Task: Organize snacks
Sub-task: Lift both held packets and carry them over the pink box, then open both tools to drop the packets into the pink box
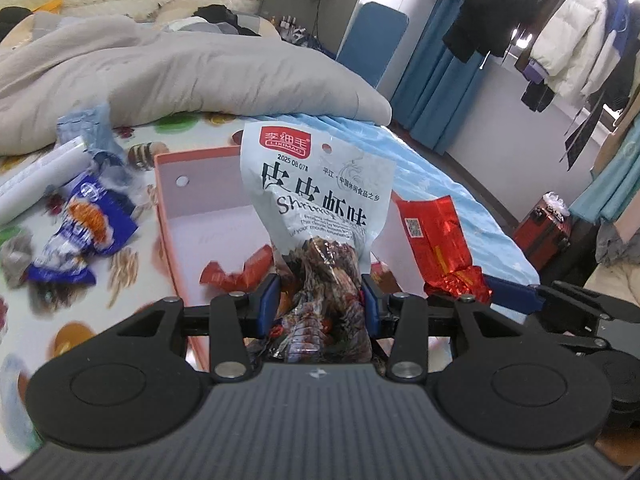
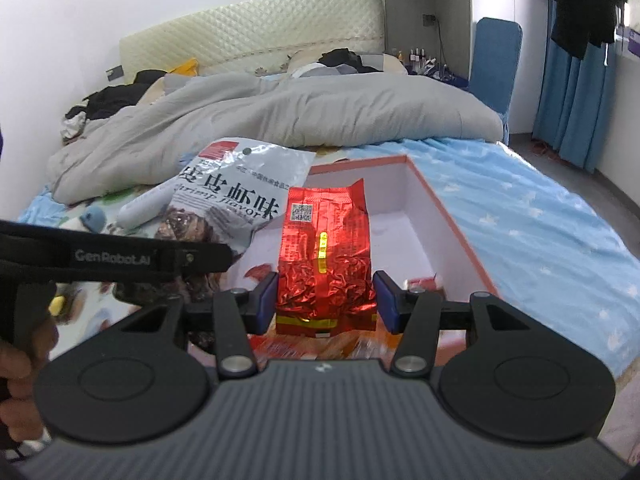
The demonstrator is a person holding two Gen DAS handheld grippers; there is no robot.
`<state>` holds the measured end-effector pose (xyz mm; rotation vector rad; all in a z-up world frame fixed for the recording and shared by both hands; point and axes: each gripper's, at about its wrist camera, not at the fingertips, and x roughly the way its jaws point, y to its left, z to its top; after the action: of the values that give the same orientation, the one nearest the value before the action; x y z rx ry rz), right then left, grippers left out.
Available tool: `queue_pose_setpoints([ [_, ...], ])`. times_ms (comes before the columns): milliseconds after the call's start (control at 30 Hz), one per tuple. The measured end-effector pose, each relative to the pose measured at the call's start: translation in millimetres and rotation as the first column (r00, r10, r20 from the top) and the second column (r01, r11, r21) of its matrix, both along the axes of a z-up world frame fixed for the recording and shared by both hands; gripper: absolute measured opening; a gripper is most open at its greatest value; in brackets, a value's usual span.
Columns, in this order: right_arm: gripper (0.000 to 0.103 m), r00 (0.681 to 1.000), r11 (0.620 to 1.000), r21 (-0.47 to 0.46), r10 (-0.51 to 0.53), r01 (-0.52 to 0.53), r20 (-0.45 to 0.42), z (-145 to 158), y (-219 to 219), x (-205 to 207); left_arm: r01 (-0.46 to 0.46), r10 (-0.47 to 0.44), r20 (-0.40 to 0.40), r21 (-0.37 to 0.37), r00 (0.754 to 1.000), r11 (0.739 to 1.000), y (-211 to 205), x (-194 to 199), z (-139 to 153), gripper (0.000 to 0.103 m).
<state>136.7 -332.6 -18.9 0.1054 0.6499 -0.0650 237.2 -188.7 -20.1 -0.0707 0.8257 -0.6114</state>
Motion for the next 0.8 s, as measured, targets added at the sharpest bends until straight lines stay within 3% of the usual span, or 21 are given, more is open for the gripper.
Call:
queue_pose_setpoints([
  [333, 0.054, 0.997, 0.997, 0.069, 0.034, -0.028, -0.076, -43.0, -24.1, 78.3, -0.018, 0.022, -0.063, 0.075, 0.998, 0.997, -23.8, 85.2, -42.1, 0.048],
  [700, 0.054, 0.989, 0.993, 0.112, 0.050, -0.035, -0.137, -64.5, -34.4, 102.2, -0.024, 0.031, -0.105, 0.070, 0.994, 0.997, -33.1, 112.1, -62.6, 0.048],
  [733, 0.055, 0.989, 0.992, 0.125, 0.052, -0.035, -0.139, -64.0, -36.2, 102.2, -0.030, 0.037, -0.102, 0.067, 0.994, 0.997, -31.9, 111.5, -61.1, 0.051],
  [800, 0.058, 0.990, 0.989, 0.147, 0.053, -0.033, -0.132, -62.4, -40.6, 102.3, -0.036, 0.042, -0.107, 0.059, 0.993, 0.998, -28.1, 107.6, -55.2, 0.067],
])
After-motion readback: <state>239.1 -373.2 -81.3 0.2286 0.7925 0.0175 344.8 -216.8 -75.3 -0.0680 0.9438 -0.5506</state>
